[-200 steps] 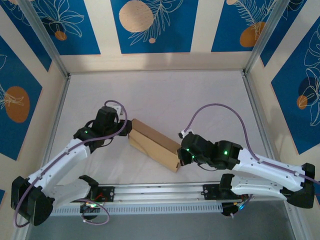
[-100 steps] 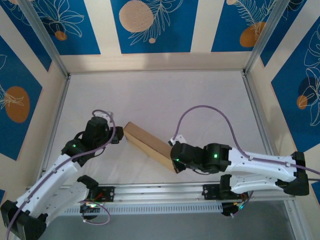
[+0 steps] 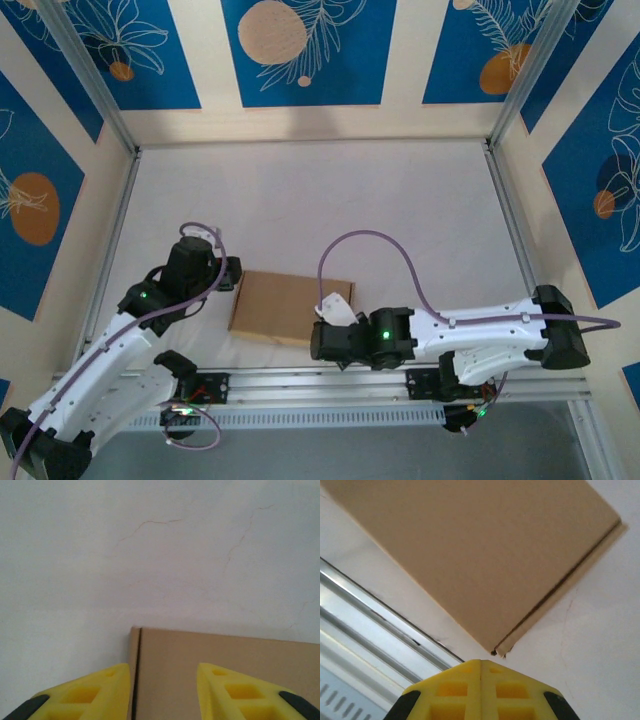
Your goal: Fold the paper box
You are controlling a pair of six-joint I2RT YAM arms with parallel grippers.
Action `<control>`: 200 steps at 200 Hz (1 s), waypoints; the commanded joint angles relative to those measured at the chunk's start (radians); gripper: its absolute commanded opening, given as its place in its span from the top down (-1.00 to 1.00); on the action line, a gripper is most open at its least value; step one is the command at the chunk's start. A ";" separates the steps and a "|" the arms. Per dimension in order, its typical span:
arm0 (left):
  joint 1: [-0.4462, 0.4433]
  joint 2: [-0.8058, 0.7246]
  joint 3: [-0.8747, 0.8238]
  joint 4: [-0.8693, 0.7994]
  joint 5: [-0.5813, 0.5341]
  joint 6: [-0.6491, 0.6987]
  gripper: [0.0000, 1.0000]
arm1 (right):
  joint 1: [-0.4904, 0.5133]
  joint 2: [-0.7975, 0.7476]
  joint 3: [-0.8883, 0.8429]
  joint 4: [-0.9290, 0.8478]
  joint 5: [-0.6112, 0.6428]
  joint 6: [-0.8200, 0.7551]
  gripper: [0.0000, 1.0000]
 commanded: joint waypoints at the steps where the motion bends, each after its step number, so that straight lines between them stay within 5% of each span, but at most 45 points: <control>1: 0.005 0.000 0.004 0.011 0.001 -0.027 0.21 | -0.053 0.018 -0.041 0.000 0.026 0.036 1.00; 31: 0.005 0.038 -0.024 0.043 0.019 -0.026 0.16 | -0.202 0.016 -0.095 0.109 -0.049 -0.016 0.99; 59: 0.009 0.126 -0.036 0.021 0.009 -0.003 0.00 | -0.345 -0.070 -0.159 0.240 -0.221 -0.052 0.15; 80: 0.010 0.147 -0.069 -0.003 -0.045 -0.068 -0.51 | -0.458 -0.104 -0.200 0.308 -0.365 -0.071 -0.13; 91: 0.010 0.133 -0.095 -0.016 -0.070 -0.110 -0.96 | -0.510 -0.113 -0.217 0.338 -0.432 -0.077 -0.27; 106: 0.010 0.111 -0.129 -0.020 -0.064 -0.161 -1.00 | -0.574 -0.115 -0.242 0.371 -0.506 -0.073 -0.38; 164: 0.010 0.083 -0.294 0.145 0.140 -0.292 -0.90 | -0.735 -0.012 -0.318 0.544 -0.729 -0.061 -0.38; 200: 0.003 0.158 -0.333 0.348 0.316 -0.317 -0.69 | -0.776 0.103 -0.303 0.607 -0.753 -0.049 -0.12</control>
